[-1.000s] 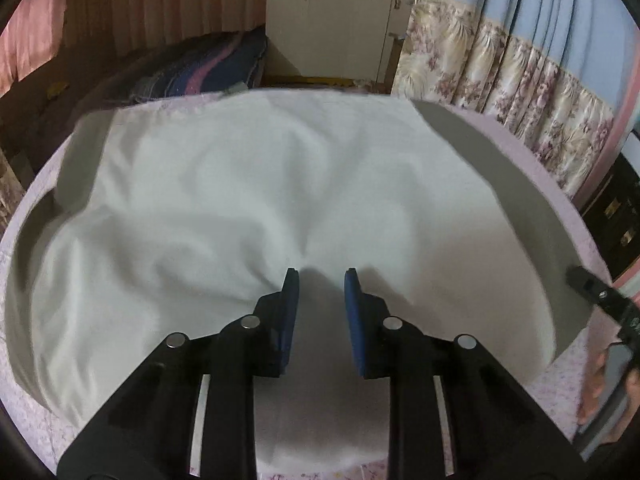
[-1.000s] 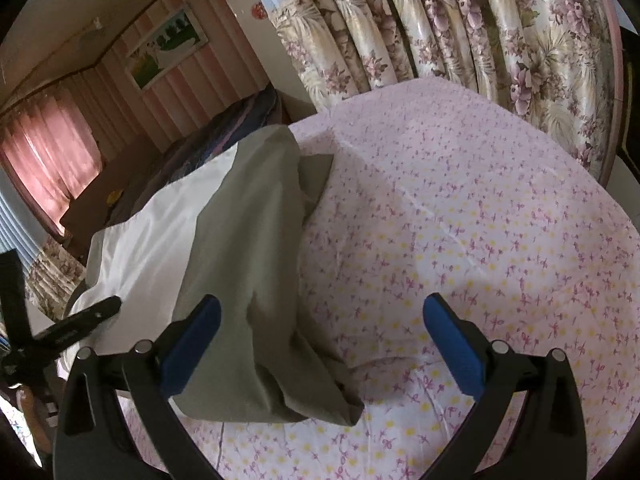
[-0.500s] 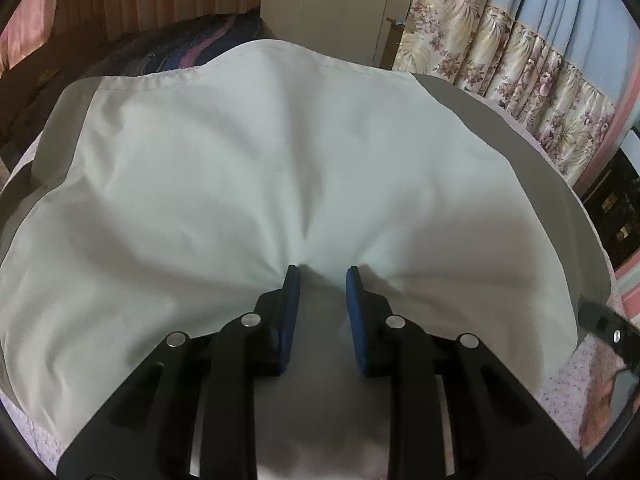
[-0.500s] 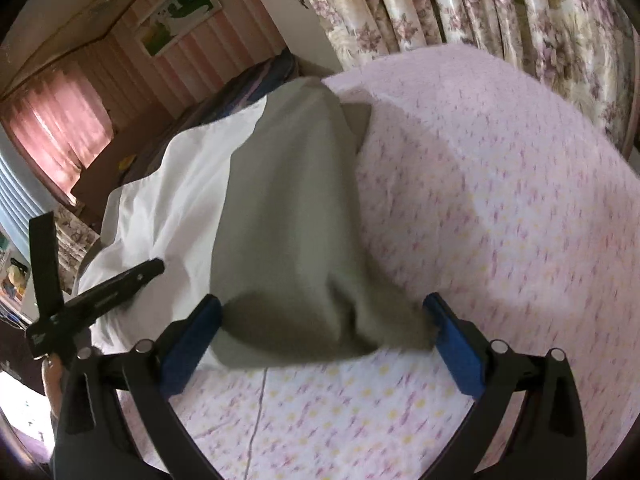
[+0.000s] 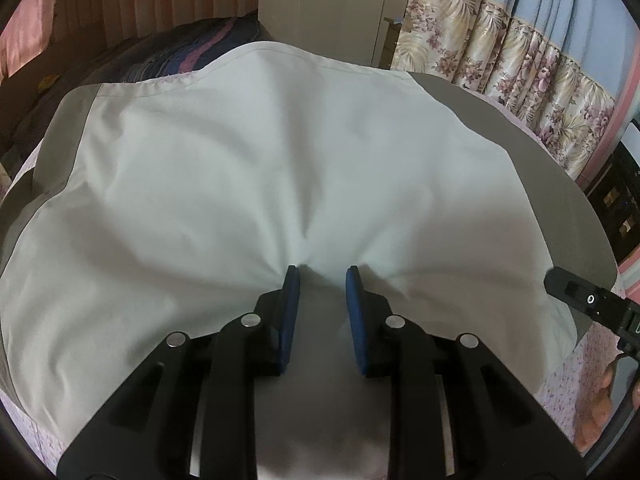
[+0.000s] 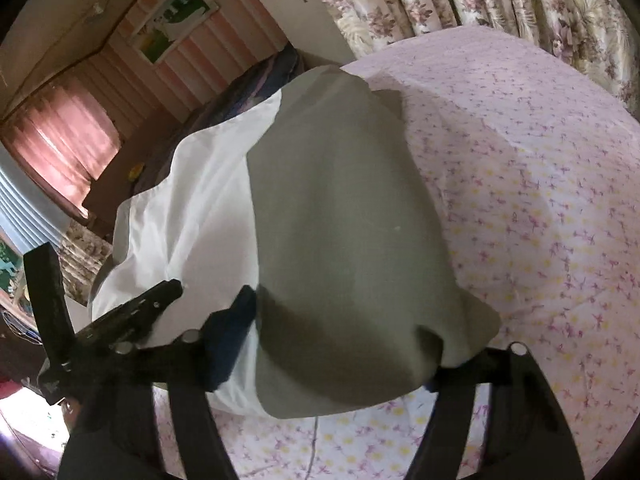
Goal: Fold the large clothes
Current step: 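Grasp the olive sleeve with the right gripper and lift it toward the left gripper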
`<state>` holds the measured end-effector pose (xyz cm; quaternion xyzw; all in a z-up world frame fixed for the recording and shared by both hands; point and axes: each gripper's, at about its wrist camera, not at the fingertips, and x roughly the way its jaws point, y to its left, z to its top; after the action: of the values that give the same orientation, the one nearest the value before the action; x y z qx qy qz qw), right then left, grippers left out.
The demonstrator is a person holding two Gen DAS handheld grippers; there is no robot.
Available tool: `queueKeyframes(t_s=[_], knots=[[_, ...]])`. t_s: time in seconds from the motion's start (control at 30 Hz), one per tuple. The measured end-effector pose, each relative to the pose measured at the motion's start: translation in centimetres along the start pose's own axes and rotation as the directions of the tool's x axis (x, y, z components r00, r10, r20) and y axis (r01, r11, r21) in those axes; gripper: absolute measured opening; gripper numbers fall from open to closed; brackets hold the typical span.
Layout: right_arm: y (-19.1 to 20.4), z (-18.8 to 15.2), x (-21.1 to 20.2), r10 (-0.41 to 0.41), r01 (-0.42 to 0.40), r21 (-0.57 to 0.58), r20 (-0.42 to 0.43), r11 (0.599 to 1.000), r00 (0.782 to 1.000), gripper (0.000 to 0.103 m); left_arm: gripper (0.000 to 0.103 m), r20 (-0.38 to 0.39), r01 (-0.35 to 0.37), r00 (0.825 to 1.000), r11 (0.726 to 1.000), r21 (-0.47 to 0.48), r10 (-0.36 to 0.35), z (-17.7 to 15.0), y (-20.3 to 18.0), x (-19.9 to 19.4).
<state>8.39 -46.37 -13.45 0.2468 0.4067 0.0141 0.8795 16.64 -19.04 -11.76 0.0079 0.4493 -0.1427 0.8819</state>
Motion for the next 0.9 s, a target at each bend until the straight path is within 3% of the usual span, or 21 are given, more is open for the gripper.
queueKeyframes(t_s=[0.3,0.33,0.37,0.47,0.67,0.9], knots=[[0.8,0.8,1.7,-0.017,0.017,-0.009,-0.019,1.0,1.0,0.068,0.023,0.009,0.009,1.0,1.0,-0.012,-0.008,-0.2,0.1,-0.1],[1.1,0.9,1.9,-0.019,0.019,-0.015,-0.01,1.0,1.0,0.063,0.023,0.009,0.013,1.0,1.0,-0.018,-0.013,-0.2,0.2,-0.1],[1.3,0.9,1.9,-0.015,0.015,-0.023,0.001,1.0,1.0,0.05,0.023,0.008,0.017,1.0,1.0,-0.019,-0.016,-0.1,0.3,-0.1],[3.4,1.3,0.5,-0.012,0.019,-0.104,0.063,0.994,0.998,0.035,0.023,0.006,0.027,1.0,0.999,-0.026,-0.027,-0.1,0.5,-0.1],[9.3,1.5,-1.0,0.015,0.029,-0.342,0.126,0.939,0.992,0.031,0.023,-0.008,0.071,0.997,0.996,-0.054,-0.072,0.0,1.3,0.0],[11.7,0.5,-0.4,0.01,0.05,-0.441,0.132,0.896,0.991,0.03,0.023,-0.011,0.081,0.997,0.996,-0.044,-0.081,0.1,1.5,0.0]])
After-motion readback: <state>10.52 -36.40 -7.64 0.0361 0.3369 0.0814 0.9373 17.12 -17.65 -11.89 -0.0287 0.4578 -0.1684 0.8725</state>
